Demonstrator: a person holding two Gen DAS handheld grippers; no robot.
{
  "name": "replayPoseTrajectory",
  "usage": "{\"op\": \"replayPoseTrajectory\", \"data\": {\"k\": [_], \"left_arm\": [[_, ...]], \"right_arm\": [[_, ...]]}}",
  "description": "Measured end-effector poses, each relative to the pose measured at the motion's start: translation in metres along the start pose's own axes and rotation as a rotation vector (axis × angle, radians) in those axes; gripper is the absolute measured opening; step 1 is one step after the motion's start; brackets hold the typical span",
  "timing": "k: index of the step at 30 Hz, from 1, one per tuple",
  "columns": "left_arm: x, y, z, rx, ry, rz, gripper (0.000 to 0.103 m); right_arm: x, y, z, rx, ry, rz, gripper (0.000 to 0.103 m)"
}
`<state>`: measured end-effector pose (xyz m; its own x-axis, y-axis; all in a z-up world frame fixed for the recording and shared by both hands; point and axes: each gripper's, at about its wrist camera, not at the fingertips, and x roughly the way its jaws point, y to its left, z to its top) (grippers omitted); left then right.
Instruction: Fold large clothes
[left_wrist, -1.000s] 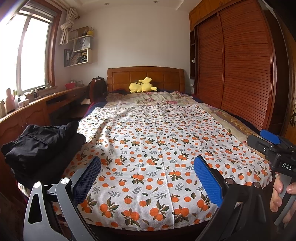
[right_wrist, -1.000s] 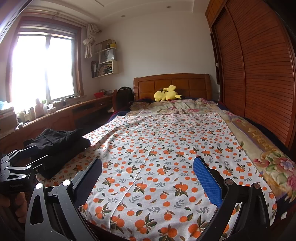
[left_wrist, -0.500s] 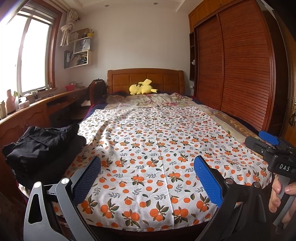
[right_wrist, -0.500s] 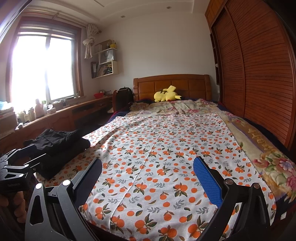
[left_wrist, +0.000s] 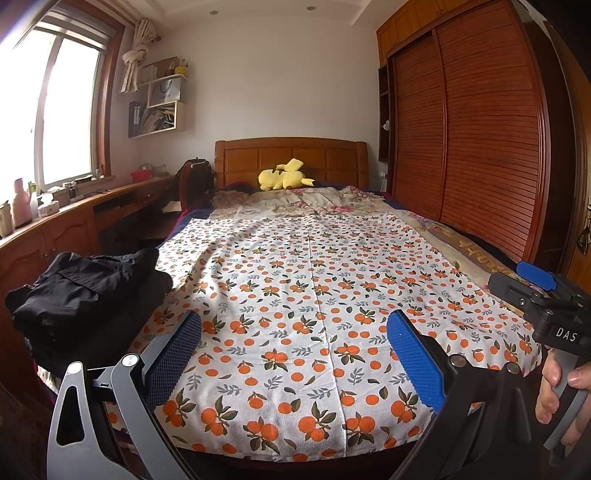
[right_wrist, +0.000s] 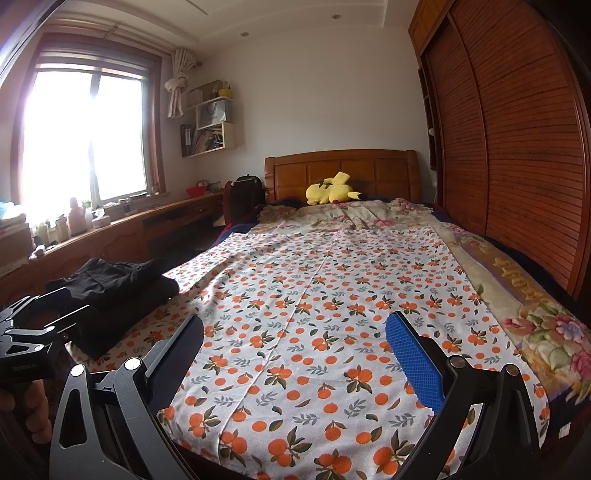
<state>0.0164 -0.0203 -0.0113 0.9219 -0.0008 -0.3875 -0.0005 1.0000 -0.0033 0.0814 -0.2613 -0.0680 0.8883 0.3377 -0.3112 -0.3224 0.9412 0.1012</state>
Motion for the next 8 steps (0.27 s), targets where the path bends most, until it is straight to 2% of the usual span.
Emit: {"op": "replayPoseTrajectory", "data": {"k": [8], "left_arm": [[-0.0009, -0.0004, 0.002, -0.001, 0.003, 0.008, 0.101]], "right_arm": [[0.0, -0.0001, 0.0006, 0.0, 0.0, -0.001, 0.095]]}}
